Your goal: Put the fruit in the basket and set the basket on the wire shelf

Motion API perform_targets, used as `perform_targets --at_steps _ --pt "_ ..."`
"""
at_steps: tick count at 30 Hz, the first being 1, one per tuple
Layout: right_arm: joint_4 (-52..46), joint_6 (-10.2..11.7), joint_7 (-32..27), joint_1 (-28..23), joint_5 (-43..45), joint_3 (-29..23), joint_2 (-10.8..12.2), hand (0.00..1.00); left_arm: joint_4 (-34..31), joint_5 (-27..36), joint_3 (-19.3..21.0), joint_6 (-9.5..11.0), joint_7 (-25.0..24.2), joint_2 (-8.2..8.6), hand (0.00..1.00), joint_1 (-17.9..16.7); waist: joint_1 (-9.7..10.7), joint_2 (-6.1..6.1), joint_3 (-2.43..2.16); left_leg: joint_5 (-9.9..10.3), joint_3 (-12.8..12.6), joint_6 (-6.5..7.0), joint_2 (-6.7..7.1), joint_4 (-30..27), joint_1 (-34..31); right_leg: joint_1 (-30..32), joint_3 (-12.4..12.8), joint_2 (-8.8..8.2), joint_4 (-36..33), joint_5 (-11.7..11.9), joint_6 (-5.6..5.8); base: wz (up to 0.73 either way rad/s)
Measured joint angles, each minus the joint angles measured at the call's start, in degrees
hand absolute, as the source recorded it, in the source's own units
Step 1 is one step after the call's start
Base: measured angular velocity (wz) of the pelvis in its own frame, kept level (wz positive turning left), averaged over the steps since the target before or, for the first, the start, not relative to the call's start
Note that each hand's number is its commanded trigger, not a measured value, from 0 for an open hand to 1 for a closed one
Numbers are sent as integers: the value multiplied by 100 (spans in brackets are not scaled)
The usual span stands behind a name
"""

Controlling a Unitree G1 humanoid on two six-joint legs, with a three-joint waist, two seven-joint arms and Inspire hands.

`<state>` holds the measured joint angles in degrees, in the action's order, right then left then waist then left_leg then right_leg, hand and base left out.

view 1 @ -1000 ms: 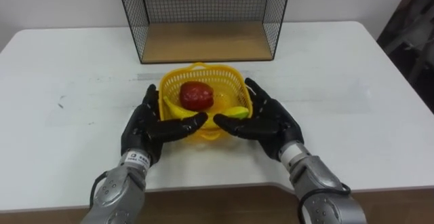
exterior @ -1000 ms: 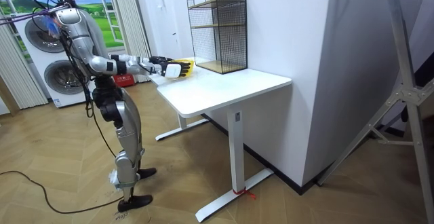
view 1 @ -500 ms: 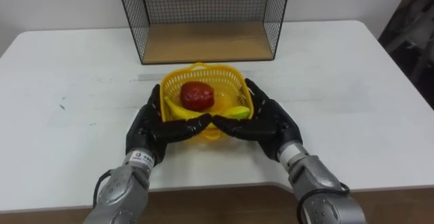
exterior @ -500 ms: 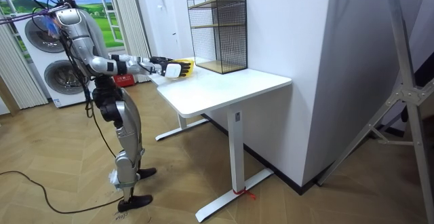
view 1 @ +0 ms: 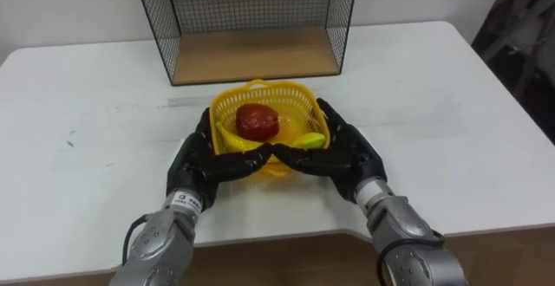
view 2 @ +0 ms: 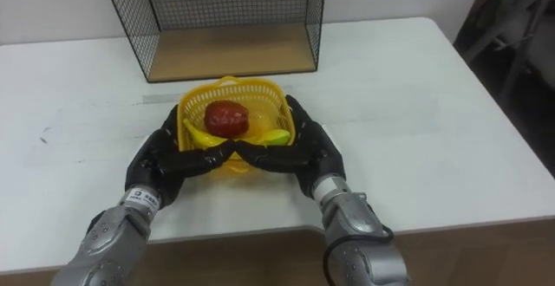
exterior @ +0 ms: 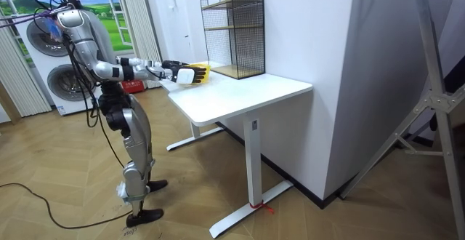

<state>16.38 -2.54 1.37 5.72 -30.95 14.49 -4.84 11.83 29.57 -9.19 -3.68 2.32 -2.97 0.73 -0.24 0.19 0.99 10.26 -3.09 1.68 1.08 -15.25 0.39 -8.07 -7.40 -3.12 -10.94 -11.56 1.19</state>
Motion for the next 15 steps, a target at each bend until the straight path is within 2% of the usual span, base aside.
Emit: perform_targets --at_steps 6,15 --pt "-206 5 -122 1 2 -15 -3 0 -3 -3 2 1 4 -16 0 200 3 -1 0 -1 -69 -11 -38 26 9 23 40 25 3 8 -13 -4" --pt "-404 22 -159 10 0 -50 4 0 -5 -56 -4 49 14 -11 0 256 8 -24 -5 -3 -103 -14 -38 45 12 56 97 23 8 10 -14 -3"
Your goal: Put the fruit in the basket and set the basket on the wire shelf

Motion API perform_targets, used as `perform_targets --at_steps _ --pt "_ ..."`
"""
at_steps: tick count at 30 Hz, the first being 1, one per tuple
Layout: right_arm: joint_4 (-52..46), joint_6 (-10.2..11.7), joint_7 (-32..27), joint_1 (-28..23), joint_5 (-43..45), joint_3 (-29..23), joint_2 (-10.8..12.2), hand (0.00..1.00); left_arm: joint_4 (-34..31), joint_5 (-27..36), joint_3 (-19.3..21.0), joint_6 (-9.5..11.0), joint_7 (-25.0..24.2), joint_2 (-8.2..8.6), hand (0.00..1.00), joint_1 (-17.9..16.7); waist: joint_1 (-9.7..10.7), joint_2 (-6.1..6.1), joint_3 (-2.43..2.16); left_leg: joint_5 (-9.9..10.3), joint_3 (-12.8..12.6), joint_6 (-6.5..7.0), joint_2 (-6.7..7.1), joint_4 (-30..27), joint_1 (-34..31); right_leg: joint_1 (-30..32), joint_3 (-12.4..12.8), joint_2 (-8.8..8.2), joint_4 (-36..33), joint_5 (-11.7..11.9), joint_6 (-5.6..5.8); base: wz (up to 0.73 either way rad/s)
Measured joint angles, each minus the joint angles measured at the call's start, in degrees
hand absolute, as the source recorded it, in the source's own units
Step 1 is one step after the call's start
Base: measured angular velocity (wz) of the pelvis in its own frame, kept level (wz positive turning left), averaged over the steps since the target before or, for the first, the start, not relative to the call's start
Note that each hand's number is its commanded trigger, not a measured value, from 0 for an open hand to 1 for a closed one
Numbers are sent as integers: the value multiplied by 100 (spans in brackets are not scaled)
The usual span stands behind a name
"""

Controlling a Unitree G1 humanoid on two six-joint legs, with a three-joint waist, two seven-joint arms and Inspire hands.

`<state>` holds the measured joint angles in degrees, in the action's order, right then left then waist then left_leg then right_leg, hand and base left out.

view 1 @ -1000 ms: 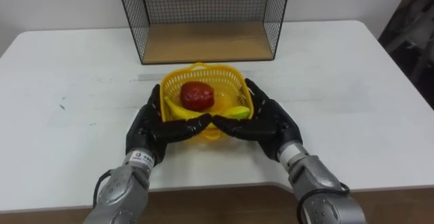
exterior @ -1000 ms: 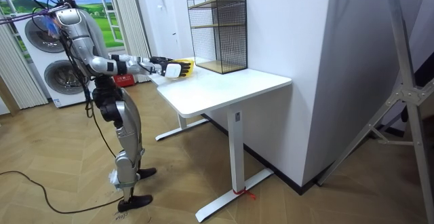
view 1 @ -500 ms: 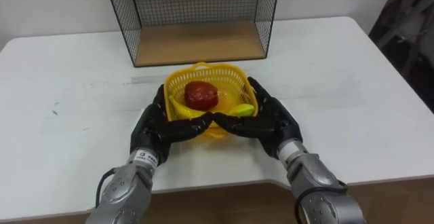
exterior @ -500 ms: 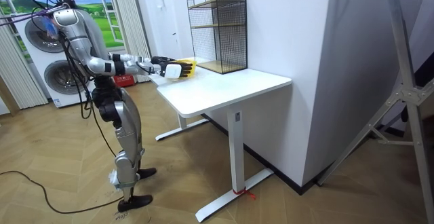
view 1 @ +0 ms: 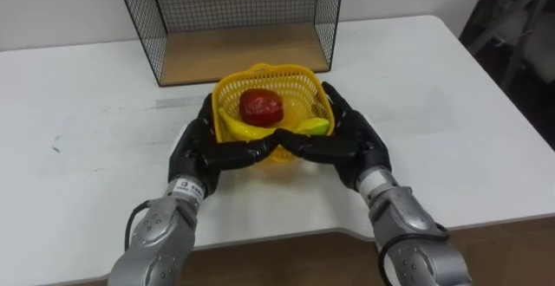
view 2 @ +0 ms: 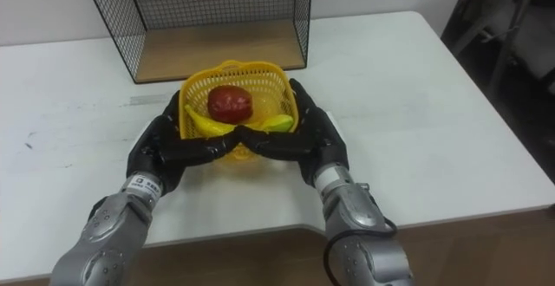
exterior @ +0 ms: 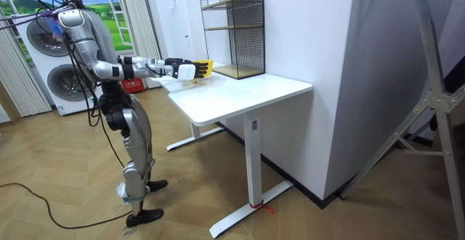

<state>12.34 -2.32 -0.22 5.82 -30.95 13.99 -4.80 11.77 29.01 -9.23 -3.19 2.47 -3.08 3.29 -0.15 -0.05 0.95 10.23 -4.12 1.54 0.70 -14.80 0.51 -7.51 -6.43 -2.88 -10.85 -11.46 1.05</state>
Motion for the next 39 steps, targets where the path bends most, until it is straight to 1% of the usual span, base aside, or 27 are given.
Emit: perform_targets --at_steps 16,22,25,27,28,31,32,33,34,35,36,37,38,39 --pt "-84 0 0 0 0 -18 7 0 -13 13 4 5 89 40 0 17 -5 3 2 1 -32 -1 -9 10 -30 50 26 3 -2 2 -3 0" --pt "-199 0 -8 13 -1 -21 5 0 -15 20 15 81 113 41 0 40 -18 -5 6 1 -62 -1 -12 24 -23 61 51 3 -4 2 -3 0" --pt "-203 0 -8 15 4 -23 0 0 -14 5 23 104 113 31 0 64 -23 -42 30 2 -76 -2 -19 21 -16 62 69 4 -12 2 -3 0" --pt "-226 0 -8 15 3 -27 1 0 -14 6 18 109 118 46 0 64 -10 -94 61 15 -80 -10 -37 -17 -25 91 56 12 -91 -1 -1 0" --pt "-226 0 -8 15 16 -33 0 0 -14 4 12 109 127 56 0 64 -23 -102 61 27 -78 -12 -47 -48 -43 101 45 18 -112 -1 0 0" --pt "-227 0 -8 50 230 -61 7 0 -14 5 6 117 161 54 0 65 -43 -105 61 183 -77 -36 -163 -408 -201 194 47 103 -291 -21 -11 -5" --pt "-226 0 -7 51 263 -62 7 0 -14 7 9 119 164 50 0 64 -53 -109 63 293 -78 -64 -219 -616 -251 221 55 149 -408 -73 -44 -13" --pt "-226 2 18 56 279 -71 11 0 -14 8 49 130 164 47 0 68 -83 -122 63 418 -79 -86 -275 -863 -330 282 65 185 -601 -192 -72 -13" --pt "-226 4 39 56 273 -78 10 0 -14 20 74 132 164 46 0 69 -88 -123 63 480 -77 -102 -309 -1000 -375 318 69 205 -710 -250 -90 -10" --pt "-226 9 83 57 260 -78 -9 0 -13 19 114 139 164 44 0 70 -102 -137 68 602 -52 -123 -363 -1256 -457 390 67 234 -934 -399 -136 -4" --pt "-215 9 113 56 203 -75 1 0 -5 35 144 141 165 41 0 71 -149 -122 75 721 -42 -163 -440 -1467 -533 470 72 298 -1108 -504 -175 -5" --pt "-205 9 115 55 199 -74 -3 0 -1 58 151 144 165 42 0 70 -175 -122 75 769 -47 -186 -484 -1562 -550 490 72 326 -1166 -557 -195 -6" --pt "-195 9 122 55 210 -74 -2 0 11 58 155 145 169 47 0 69 -201 -133 70 825 -45 -227 -541 -1687 -574 533 80 368 -1304 -634 -242 -3" --pt "-196 9 143 62 211 -76 1 0 17 59 165 145 188 64 0 70 -213 -135 70 833 -42 -245 -574 -1742 -591 561 78 392 -1394 -692 -271 0"
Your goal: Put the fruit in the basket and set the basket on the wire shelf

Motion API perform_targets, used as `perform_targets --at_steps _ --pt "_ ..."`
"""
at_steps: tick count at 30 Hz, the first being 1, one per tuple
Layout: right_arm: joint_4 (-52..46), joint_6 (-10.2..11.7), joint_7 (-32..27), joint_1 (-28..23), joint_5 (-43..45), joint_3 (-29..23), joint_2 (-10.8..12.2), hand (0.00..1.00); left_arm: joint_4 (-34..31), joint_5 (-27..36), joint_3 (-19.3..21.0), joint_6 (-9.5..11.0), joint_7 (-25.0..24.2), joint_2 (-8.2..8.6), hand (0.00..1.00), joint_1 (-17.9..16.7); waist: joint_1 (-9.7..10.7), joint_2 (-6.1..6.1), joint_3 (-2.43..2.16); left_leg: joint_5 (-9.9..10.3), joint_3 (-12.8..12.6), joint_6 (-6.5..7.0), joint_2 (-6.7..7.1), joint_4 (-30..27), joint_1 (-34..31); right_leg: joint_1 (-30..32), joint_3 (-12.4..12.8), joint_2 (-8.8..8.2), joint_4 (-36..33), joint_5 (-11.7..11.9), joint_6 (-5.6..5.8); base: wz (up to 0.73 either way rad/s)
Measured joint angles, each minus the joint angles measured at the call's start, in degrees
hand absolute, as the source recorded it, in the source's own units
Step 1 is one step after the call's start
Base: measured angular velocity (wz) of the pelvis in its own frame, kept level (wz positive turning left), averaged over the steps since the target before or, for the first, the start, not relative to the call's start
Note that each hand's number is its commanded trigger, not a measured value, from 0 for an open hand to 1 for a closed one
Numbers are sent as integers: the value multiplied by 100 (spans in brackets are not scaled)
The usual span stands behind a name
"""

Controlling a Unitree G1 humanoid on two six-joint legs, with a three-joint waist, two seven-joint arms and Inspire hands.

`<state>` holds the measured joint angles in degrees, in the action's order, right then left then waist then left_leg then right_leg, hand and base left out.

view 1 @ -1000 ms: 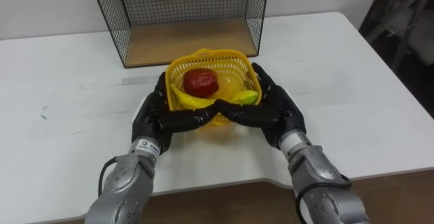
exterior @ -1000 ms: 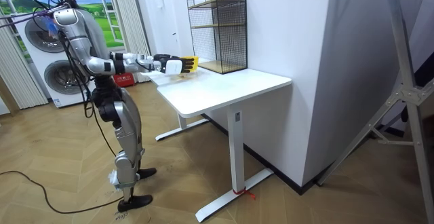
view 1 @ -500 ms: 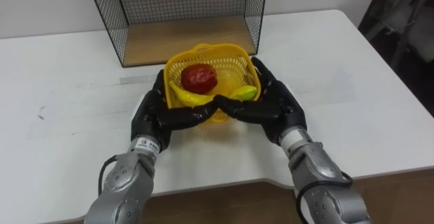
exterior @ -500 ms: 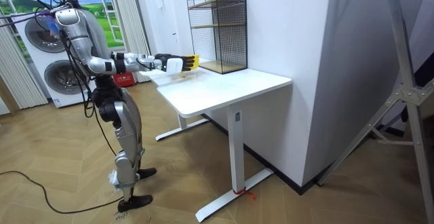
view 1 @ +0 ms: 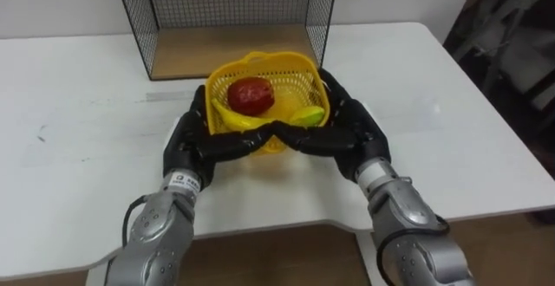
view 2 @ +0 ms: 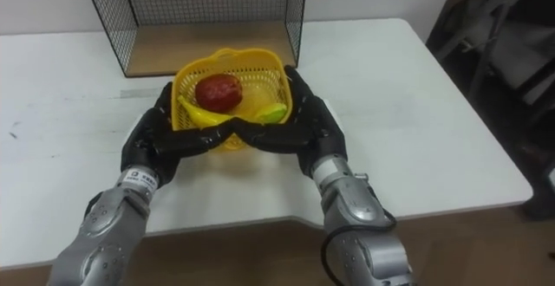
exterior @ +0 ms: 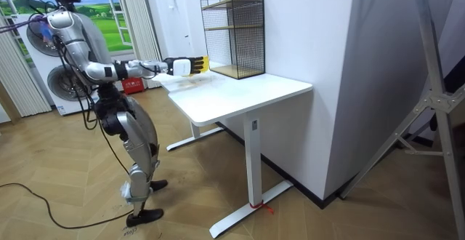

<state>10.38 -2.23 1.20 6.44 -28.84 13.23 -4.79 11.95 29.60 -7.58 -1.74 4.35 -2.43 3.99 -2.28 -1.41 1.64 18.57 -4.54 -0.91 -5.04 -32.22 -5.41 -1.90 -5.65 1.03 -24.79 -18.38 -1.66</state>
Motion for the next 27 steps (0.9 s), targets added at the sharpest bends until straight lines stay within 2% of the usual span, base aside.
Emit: perform_targets --at_steps 4,5,7,8,9,10,11,12,14,19,22,25,26,27 --pt "4 0 82 16 5 -2 -3 0 -7 -44 14 2 3 -4 0 3 -85 6 -3 -64 5 -87 2 39 -6 126 59 -35 -220 -80 -79 -2" --pt "3 0 99 31 24 1 -1 0 -7 -42 19 1 4 -14 0 3 -83 -31 -27 -133 13 -111 41 49 -60 206 66 -77 -303 -112 -109 7" --pt "7 0 99 91 116 15 -2 0 -6 -44 21 1 3 -39 0 14 -32 -89 2 -348 -9 -117 78 -155 -298 250 48 -149 -324 -118 -129 15" --pt "24 0 100 115 142 23 15 0 0 -54 41 1 3 -66 0 10 -60 -143 42 -450 17 -104 130 -316 -533 239 61 -203 -298 -107 -148 10" --pt "28 0 100 137 119 10 -12 0 -11 -50 11 3 3 -53 0 20 -83 -168 31 -574 98 -117 243 244 -668 267 51 -233 -277 -107 -144 5" --pt "28 0 99 145 114 -4 -38 0 -21 -51 -20 4 3 -45 0 22 -85 -164 29 -770 149 -104 285 559 -748 292 48 -232 -283 -118 -136 -12" --pt "63 -1 97 143 114 -26 -37 0 -21 -54 -52 3 4 -49 0 17 -133 -168 26 -1377 157 57 293 793 -825 284 67 -233 -292 -157 -115 -14" --pt "95 -35 92 138 117 -14 -6 0 -15 -51 -49 4 7 -73 0 26 -123 -258 -18 -1367 152 54 339 862 -752 264 83 -267 -247 -182 -71 -8" --pt "86 -34 104 138 117 -12 -25 0 -14 -49 -21 5 7 -115 0 52 -101 -312 -41 -1347 106 87 395 931 -653 216 86 -321 -122 -161 -28 -4" --pt "81 -24 125 138 129 -43 -66 0 -12 -32 -18 7 1 -116 0 54 -101 -309 -41 -1164 115 145 580 941 -452 -122 32 -456 102 -212 48 4" --pt "72 -21 105 139 113 -43 -89 0 -12 -21 -39 7 -1 -122 0 116 -84 -310 -42 -1093 141 194 695 924 -463 -120 -36 -589 32 -327 116 15" --pt "65 -20 76 140 118 -26 -106 0 -12 -36 -55 9 -1 -53 0 149 -59 -316 -39 -924 111 277 856 740 -514 -105 -80 -763 -205 -516 208 13" --pt "28 -17 60 141 160 -49 -108 0 -8 -38 -40 16 -1 -46 0 172 -52 -317 -42 -808 77 324 912 599 -585 -98 -110 -845 -346 -616 248 16" --pt "5 -14 11 142 219 -42 -107 0 -6 -38 -53 16 -1 -33 0 185 -48 -331 -35 -702 72 383 992 522 -609 -46 -159 -951 -635 -704 333 18"
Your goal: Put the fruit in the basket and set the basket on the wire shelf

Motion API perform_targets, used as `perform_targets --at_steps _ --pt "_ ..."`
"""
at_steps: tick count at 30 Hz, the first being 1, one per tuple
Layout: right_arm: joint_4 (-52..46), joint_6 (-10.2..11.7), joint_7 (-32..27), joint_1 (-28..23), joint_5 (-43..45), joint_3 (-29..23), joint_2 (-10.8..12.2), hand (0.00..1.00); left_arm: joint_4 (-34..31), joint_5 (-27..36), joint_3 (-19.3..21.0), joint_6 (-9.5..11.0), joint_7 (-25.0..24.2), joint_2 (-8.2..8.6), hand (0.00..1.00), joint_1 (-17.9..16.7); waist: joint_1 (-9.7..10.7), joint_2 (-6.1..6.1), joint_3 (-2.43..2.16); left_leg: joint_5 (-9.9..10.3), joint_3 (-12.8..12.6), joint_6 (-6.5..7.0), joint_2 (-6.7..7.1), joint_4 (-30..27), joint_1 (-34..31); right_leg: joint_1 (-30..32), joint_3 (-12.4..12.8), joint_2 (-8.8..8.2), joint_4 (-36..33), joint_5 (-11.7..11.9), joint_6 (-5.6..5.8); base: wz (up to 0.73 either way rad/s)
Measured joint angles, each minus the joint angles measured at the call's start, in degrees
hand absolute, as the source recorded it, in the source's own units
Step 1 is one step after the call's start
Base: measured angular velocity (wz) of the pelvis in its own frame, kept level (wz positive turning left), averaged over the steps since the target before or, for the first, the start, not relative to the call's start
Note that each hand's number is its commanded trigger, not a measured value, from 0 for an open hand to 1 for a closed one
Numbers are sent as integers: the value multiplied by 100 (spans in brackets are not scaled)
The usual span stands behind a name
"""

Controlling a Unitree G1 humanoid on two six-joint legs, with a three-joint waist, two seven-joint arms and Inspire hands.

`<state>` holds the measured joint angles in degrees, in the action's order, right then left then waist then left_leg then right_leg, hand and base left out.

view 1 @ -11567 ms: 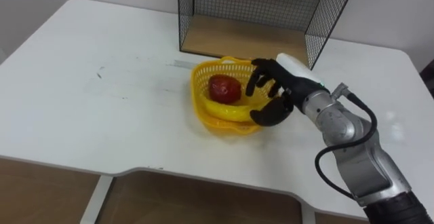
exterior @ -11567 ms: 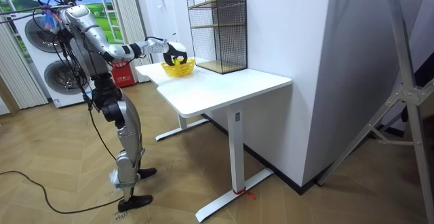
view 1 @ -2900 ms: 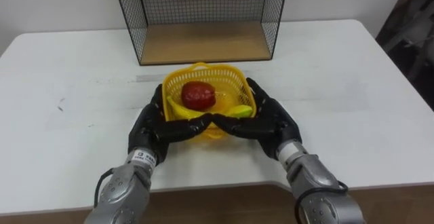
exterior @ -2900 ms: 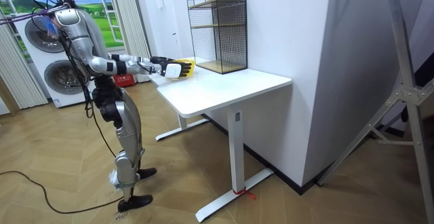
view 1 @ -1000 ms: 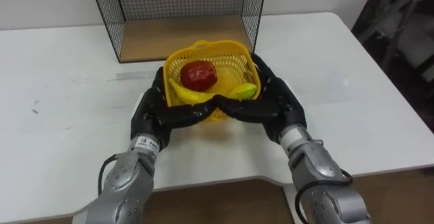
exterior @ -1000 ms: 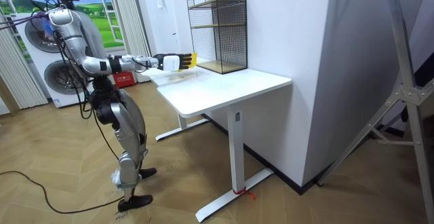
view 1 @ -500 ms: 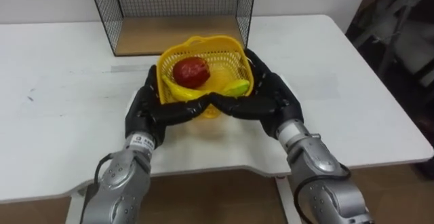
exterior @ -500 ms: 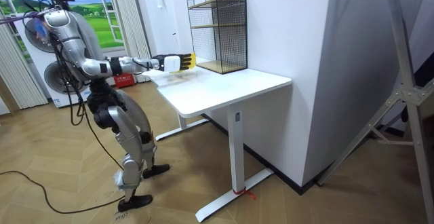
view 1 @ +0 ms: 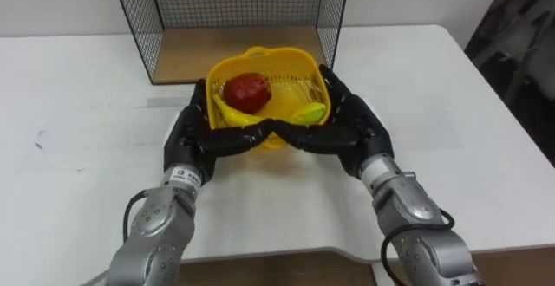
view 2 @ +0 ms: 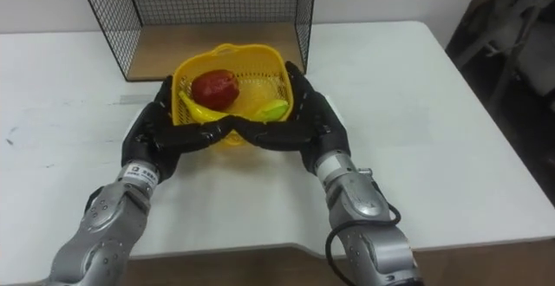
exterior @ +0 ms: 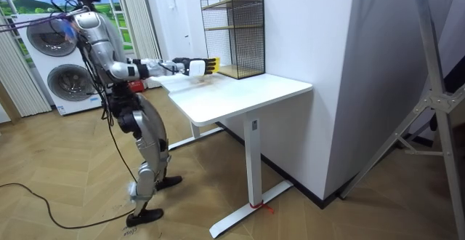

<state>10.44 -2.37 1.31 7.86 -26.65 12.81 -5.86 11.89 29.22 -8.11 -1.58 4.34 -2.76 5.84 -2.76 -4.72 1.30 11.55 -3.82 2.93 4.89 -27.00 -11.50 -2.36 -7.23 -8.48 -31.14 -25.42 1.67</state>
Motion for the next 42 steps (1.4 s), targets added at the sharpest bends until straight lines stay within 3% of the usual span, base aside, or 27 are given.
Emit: perform_targets --at_steps 2,4,7,8,9,10,12,14,16,17,18,21,31,38,42 --pt "-3 1 -49 0 63 17 -6 0 3 6 -32 -2 0 3 0 -3 3 -6 0 145 -2 93 85 -143 36 212 -71 -208 -718 0 40 20" --pt "-18 46 -72 0 74 25 20 0 2 24 -4 -1 0 1 0 8 0 -11 3 295 -66 201 176 -276 128 398 -52 -360 -1347 100 174 13" --pt "-17 143 -87 2 70 47 17 0 -5 30 -20 -1 6 9 0 72 -13 45 1 434 -61 350 227 -324 240 606 73 -408 -1949 543 211 15" --pt "-3 159 -87 1 10 40 -6 0 -4 29 -37 2 19 18 0 96 5 78 28 463 3 398 232 -279 332 656 97 -374 -2027 736 221 11" --pt "-1 163 -86 3 -3 36 -14 0 -4 9 -48 5 47 13 0 98 4 146 52 483 86 433 211 -219 418 686 102 -299 -2017 727 237 4" --pt "0 171 -84 6 -3 35 9 0 -5 3 -46 24 58 4 0 99 -2 178 51 488 95 443 192 -180 435 766 114 -235 -1964 663 216 -5" --pt "29 175 -51 5 10 36 -8 0 -5 5 -47 53 64 -18 0 108 43 248 89 486 168 492 152 -51 538 1150 184 44 -1620 455 68 11" --pt "31 170 -39 5 18 31 -32 0 11 13 -86 53 76 -13 0 108 112 254 94 505 236 519 163 -26 624 1395 215 233 -1026 467 50 28" --pt "53 169 -39 9 12 -43 -20 0 25 3 -153 54 104 9 0 109 148 273 98 521 287 522 167 29 748 1475 277 386 -211 734 -81 26" --pt "111 169 -37 10 15 -58 -23 0 85 2 -174 56 104 40 0 109 214 296 94 530 376 508 171 102 876 1436 358 484 60 1185 -127 30" --pt "143 162 -38 10 16 -59 -15 0 130 -6 -196 57 106 60 0 108 241 330 70 543 429 483 151 217 994 1332 408 554 177 1462 -171 21" --pt "142 152 -39 20 -24 -60 -20 0 175 -7 -216 54 106 38 0 107 230 396 46 544 418 427 10 504 1176 1099 384 697 500 1552 -238 -8" --pt "7 146 -44 93 -49 -66 -25 0 156 -87 -146 -18 105 39 0 112 213 483 -10 575 272 362 -206 733 1421 837 454 941 965 1614 -293 -8" --pt "-14 147 70 131 -18 -68 5 0 155 -259 -39 -63 105 51 0 124 216 484 -14 567 139 351 -233 945 1621 723 543 979 1055 1613 -292 -8" --pt "-43 147 18 209 -19 -70 37 0 155 -245 4 -64 121 41 0 307 230 481 -16 567 130 352 -228 944 1608 737 539 970 1047 1615 -288 0"
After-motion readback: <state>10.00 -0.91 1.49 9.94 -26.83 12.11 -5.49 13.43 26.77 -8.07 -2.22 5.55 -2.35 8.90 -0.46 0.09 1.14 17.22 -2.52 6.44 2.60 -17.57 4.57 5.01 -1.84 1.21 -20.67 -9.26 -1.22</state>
